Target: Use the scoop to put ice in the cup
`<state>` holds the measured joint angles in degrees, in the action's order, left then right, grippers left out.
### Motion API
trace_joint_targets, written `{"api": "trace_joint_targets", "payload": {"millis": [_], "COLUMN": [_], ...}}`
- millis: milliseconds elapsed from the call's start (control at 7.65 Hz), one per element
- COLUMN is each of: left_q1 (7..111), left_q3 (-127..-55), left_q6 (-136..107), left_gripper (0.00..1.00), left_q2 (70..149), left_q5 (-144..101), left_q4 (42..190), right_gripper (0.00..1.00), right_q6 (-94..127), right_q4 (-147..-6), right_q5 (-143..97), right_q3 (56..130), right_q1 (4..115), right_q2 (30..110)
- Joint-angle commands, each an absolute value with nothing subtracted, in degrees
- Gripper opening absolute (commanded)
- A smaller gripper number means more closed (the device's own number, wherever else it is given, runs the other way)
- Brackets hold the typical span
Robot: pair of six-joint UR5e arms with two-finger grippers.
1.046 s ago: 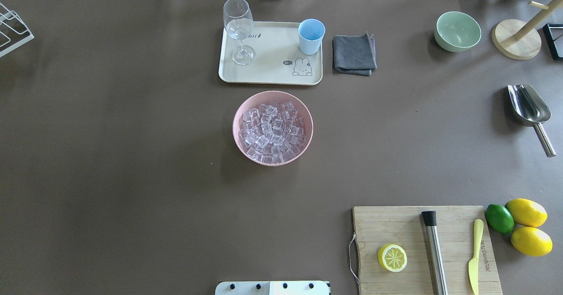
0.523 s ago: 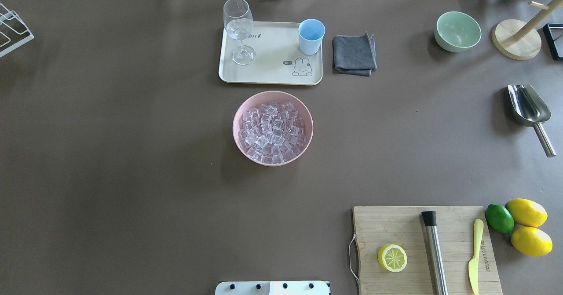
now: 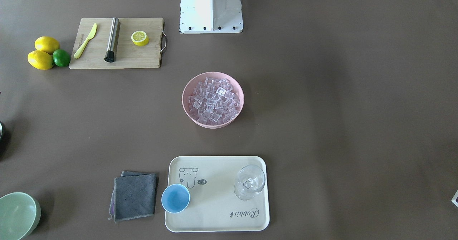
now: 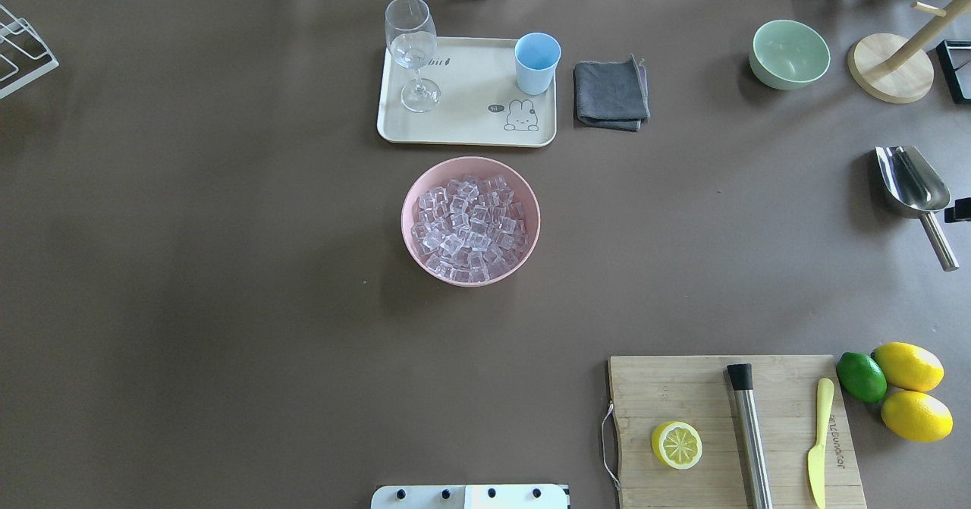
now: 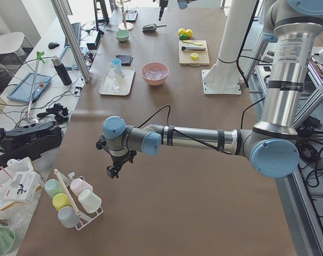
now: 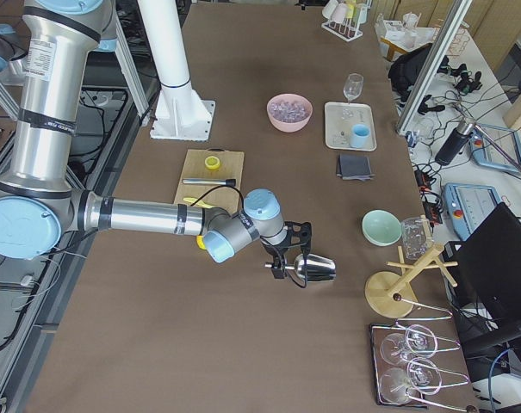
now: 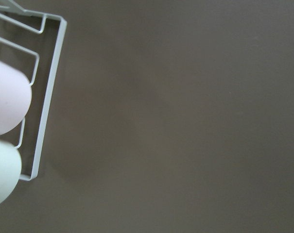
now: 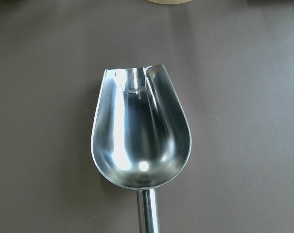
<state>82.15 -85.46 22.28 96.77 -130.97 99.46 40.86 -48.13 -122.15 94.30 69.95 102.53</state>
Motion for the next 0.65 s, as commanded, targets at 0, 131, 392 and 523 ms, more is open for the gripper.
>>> {"api": "trace_joint_targets", "payload": {"millis": [0, 131, 392, 523], "left_q1": [78.2, 76.7, 71.7, 68.4], "left_q3": [-85.3, -85.2, -83.9, -84.1], "left_q6": [29.4, 29.4, 29.0, 28.9], "left_gripper": [0.99, 0.99, 0.99, 0.99], "left_q2": [96.8, 96.8, 97.1, 99.5], "left_q5": [-131.5, -133.9, -134.8, -134.7], "left_q4": [104.6, 109.0, 118.2, 118.5], "right_gripper": [0.95, 0.94, 0.82, 0.72], "right_q6": [46.8, 49.5, 50.5, 50.6], "right_q4": [-39.8, -36.9, -33.1, -32.9], "right_q5": [-116.7, -116.6, -116.3, -116.3], "right_q3": [90.9, 89.1, 86.8, 86.7], "right_q1": [63.7, 62.4, 61.0, 60.5], "right_q2": [103.3, 103.2, 103.2, 103.2]}}
